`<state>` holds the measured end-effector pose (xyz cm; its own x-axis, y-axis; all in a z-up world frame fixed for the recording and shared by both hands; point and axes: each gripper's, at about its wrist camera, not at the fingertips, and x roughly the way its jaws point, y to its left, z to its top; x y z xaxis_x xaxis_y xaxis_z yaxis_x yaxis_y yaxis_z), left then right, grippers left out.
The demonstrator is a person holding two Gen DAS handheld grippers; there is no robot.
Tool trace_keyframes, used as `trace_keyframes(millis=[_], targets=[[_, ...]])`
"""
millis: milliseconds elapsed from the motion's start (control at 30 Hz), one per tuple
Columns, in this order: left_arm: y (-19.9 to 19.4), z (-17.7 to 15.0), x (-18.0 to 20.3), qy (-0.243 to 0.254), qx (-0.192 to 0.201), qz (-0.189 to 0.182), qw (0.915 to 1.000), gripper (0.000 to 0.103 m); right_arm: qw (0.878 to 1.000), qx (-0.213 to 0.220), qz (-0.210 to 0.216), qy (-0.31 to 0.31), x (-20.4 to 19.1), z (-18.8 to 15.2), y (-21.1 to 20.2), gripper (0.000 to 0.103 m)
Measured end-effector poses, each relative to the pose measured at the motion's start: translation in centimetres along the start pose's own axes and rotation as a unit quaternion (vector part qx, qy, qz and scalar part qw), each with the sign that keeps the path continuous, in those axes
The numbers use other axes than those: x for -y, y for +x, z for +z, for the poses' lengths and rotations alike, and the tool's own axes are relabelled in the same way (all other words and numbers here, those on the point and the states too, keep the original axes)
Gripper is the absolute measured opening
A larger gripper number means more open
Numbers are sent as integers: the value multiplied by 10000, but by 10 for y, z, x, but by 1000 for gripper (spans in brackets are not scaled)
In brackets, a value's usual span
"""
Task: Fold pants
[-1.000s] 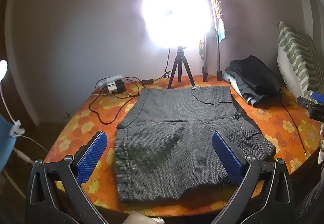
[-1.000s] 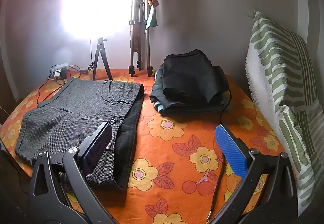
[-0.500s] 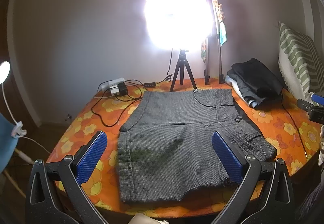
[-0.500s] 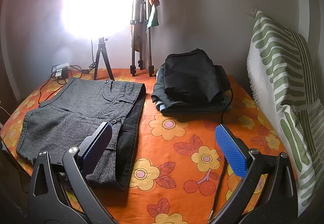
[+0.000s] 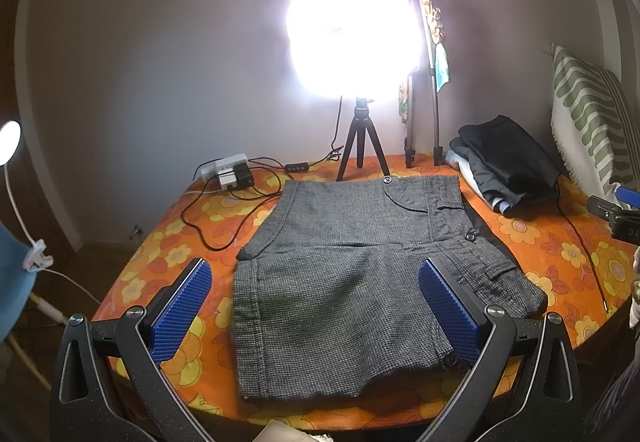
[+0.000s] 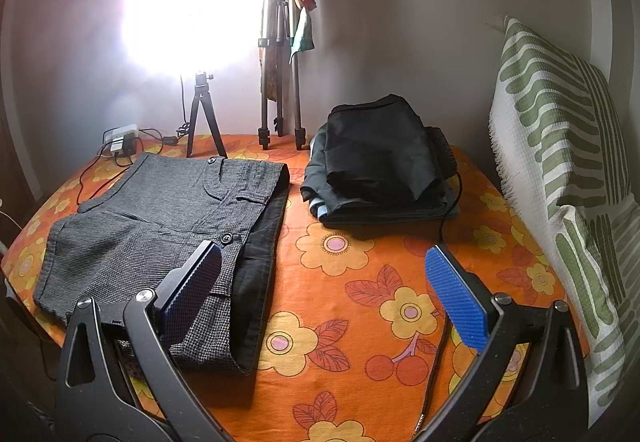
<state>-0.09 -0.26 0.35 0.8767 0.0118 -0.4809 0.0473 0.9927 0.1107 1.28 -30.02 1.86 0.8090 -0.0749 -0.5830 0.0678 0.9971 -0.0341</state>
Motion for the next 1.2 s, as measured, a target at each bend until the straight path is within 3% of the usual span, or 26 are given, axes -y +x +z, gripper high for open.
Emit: trace_keyframes(millis=[1200], targets=[[3,0,-8,-3,-16,5,10000,103,10000,15,12,0,-4,-1,-1,103]])
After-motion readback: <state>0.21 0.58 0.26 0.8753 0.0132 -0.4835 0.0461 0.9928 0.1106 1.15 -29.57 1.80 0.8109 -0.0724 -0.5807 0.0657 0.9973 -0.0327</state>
